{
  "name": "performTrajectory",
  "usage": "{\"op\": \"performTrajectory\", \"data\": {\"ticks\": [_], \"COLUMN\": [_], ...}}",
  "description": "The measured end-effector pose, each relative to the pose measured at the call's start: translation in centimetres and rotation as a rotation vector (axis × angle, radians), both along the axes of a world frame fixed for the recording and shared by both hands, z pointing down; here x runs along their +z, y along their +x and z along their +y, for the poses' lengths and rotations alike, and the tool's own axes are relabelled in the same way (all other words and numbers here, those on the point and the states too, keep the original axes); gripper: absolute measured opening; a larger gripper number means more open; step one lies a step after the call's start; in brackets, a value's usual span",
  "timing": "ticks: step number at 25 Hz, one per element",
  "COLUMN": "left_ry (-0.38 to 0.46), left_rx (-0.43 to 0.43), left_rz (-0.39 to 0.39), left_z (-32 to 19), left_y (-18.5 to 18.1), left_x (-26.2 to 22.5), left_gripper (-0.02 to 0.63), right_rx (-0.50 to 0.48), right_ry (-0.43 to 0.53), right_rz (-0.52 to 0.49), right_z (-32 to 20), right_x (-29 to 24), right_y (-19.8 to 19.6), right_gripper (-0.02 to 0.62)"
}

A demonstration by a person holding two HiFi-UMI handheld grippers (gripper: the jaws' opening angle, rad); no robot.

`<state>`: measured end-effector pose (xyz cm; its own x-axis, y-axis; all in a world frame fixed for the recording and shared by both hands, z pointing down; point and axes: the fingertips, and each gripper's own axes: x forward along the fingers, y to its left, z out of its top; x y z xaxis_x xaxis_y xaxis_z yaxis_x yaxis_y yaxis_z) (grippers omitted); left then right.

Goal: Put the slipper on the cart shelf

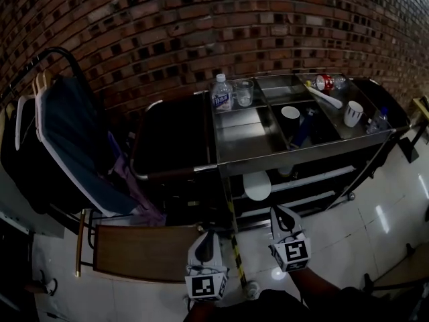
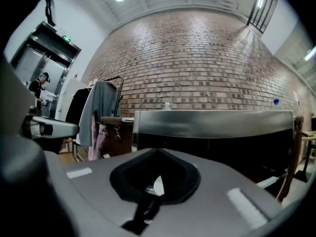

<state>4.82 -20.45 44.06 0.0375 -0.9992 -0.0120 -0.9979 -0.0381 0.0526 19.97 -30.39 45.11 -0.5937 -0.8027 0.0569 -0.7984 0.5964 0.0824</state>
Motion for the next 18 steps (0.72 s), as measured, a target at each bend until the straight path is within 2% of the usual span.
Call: {"op": "performTrajectory", "data": {"ticks": [10, 18], "left_ry": [0.005, 0.004], "left_rx": [0.046, 0.053], "left_rz": [-0.015, -0.013], "left_z": [1.1, 1.7], "left_y": [0.4, 1.1], "left_x": [-0.9, -1.1], "left_gripper": [0.031, 0.031], "right_rx": [-0.010, 0.016], "right_ry": [0.044, 0.092], "right_rz": [-0.025, -0.039], "right_z": [3.2, 4.0], "right_x": [-1.9, -3.0], "right_y": [-1.3, -0.3], "right_gripper": [0.003, 0.002]}}
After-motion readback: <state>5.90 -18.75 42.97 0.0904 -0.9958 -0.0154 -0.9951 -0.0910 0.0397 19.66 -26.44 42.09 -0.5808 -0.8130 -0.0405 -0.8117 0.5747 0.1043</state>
